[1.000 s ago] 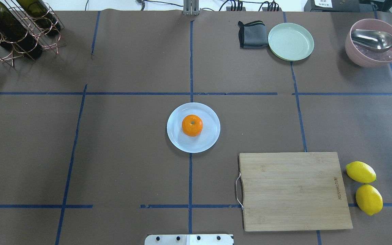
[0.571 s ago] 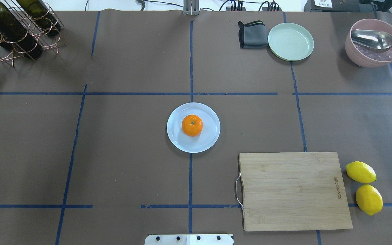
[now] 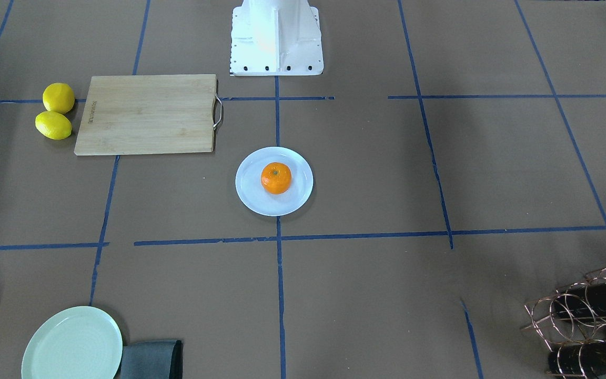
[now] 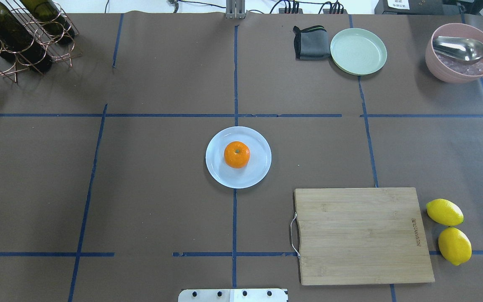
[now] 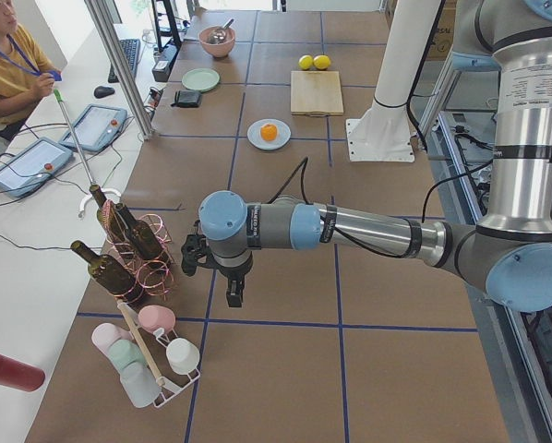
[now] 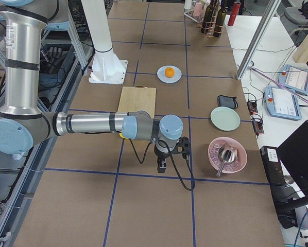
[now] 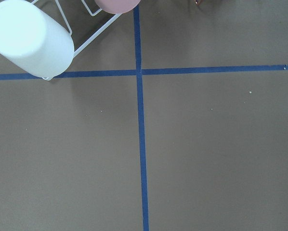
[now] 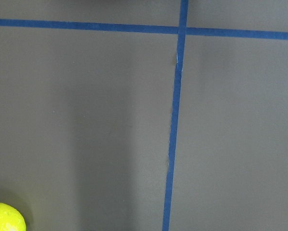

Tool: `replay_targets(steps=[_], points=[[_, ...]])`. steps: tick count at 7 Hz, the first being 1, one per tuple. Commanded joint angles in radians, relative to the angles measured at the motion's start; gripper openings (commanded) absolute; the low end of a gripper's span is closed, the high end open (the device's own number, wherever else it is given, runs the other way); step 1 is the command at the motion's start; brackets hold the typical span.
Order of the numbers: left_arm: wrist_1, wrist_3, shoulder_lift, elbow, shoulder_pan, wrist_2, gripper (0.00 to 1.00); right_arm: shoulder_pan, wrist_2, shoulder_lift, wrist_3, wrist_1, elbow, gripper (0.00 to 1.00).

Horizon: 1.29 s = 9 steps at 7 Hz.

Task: Pick orange to plate

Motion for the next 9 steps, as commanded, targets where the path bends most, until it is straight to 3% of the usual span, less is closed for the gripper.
replay_targets(steps=[1,3,9], points=[[-0.033,-0.02,-0.004,-0.012,0.001,0.001,1.0,0.0,-0.001,0.005,-0.001,0.001,0.0,1.0],[-0.099,-0.02,-0.003,0.003,0.004,0.003,1.0,0.0,0.0,0.009,0.004,-0.001,-0.003,1.0],[-0.104,-0.018,-0.001,0.002,0.006,0.004,1.0,-0.001,0.0,0.01,0.01,-0.001,-0.003,1.0]])
